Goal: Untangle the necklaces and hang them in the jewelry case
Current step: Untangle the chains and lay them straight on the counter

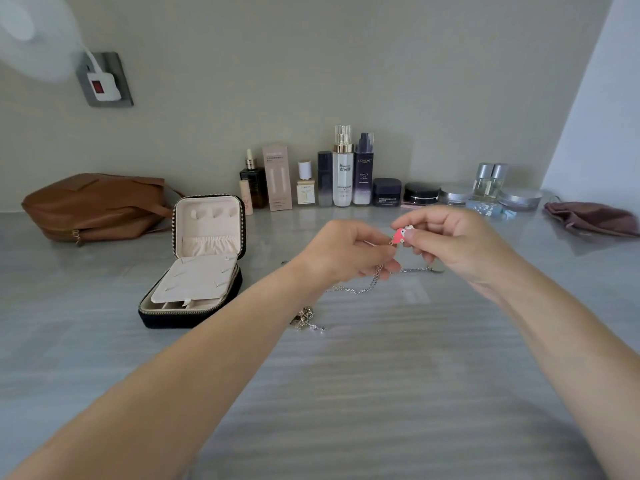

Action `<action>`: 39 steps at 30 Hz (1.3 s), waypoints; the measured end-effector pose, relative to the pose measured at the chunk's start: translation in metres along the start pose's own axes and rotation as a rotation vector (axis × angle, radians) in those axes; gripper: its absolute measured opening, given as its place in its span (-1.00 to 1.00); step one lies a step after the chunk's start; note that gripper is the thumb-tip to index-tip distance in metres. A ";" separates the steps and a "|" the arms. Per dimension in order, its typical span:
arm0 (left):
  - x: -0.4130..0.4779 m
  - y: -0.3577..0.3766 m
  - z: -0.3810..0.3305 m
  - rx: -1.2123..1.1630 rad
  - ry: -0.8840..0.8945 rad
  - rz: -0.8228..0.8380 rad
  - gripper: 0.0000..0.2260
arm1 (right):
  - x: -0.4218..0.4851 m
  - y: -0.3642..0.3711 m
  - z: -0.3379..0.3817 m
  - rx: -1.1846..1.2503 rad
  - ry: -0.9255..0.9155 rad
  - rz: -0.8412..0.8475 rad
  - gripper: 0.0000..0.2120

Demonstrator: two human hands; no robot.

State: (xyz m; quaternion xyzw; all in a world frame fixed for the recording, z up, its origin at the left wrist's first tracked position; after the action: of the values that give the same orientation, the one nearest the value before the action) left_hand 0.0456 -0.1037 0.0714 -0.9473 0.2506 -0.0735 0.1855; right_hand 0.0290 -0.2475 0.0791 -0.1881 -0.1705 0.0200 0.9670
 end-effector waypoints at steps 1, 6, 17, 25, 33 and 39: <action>0.000 -0.001 0.001 0.006 -0.014 0.000 -0.94 | 0.000 -0.001 0.000 0.005 0.002 -0.009 -0.78; 0.002 -0.006 0.006 0.016 -0.053 -0.058 -0.91 | 0.001 -0.003 -0.001 0.028 0.022 -0.042 -0.78; 0.002 -0.005 0.007 0.009 -0.035 -0.043 -0.93 | 0.000 -0.004 -0.002 0.067 0.018 -0.031 -0.79; 0.006 0.002 0.005 0.054 0.002 -0.075 -0.89 | 0.000 -0.003 -0.002 0.072 0.012 -0.023 -0.78; 0.011 0.001 0.014 -0.069 -0.043 -0.031 -0.86 | 0.001 -0.004 -0.003 0.090 0.020 -0.028 -0.79; 0.012 0.001 0.019 -0.377 -0.132 0.097 -0.76 | 0.003 -0.008 -0.007 0.179 0.047 -0.051 -0.78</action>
State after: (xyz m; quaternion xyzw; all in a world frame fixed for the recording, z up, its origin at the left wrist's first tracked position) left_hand 0.0603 -0.1049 0.0541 -0.9549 0.2924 0.0459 0.0244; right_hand 0.0342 -0.2572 0.0766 -0.0970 -0.1501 0.0061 0.9839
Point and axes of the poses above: each hand's wrist, its own x-axis towards the middle knuckle, its own y-axis out of the palm, z = x × y, the point moved 4 cm from there along x, towards the middle knuckle, and after that the axes turned 4 degrees about z, right-handed, at the moved point
